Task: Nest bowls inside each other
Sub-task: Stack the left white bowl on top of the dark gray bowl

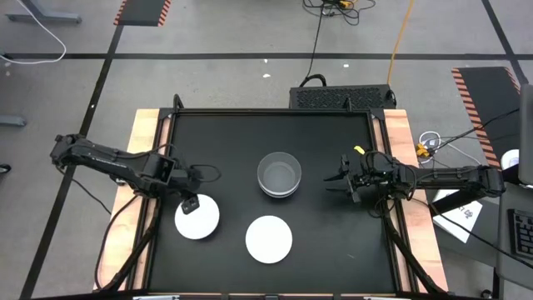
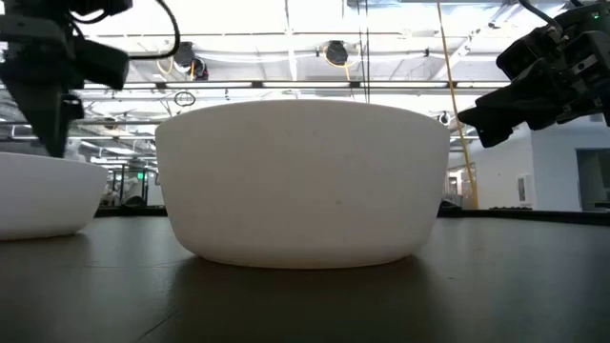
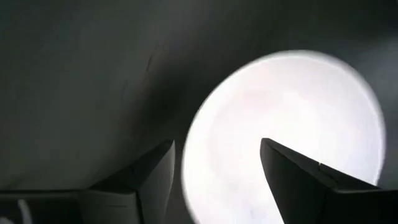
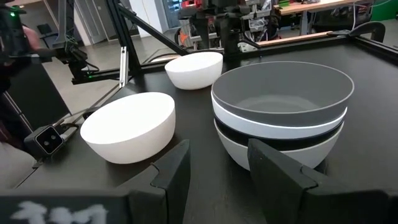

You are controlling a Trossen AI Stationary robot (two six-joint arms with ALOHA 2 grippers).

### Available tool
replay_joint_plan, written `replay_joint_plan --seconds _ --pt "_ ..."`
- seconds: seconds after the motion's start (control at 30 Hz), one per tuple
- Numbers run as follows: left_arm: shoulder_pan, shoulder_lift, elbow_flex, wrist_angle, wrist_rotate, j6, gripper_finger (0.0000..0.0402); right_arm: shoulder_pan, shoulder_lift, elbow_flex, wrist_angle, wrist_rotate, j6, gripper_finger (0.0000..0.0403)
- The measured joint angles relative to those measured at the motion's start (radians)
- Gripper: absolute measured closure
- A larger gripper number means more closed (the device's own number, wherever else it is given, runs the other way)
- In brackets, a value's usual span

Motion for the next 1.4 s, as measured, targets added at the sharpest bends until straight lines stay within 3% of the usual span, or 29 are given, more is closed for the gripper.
replay_joint_plan --seconds 0.47,0.87,1.0,1.3,1.4 --pt "0.001 0.058 -0.043 -0.008 0.062 -0.068 0.0163 0.000 0.000 0.000 0.000 0.000 0.000 0.0250" --pt "0.001 0.146 -0.060 0.038 0.030 -0.042 0.0166 0.000 0.002 0.000 0.000 0.000 0.000 0.0250" --pt "0.001 0.150 -0.060 0.071 0.030 -0.025 0.0209 0.000 0.002 0.000 0.000 0.000 0.000 0.0250" --pt "0.001 0.150 -0.060 0.073 0.034 0.005 0.0382 0.000 0.002 0.000 -0.001 0.000 0.000 0.0250" --pt "0.001 0.150 -0.060 0.078 0.043 0.017 0.0390 0.000 0.002 0.000 -0.001 0.000 0.000 0.0250"
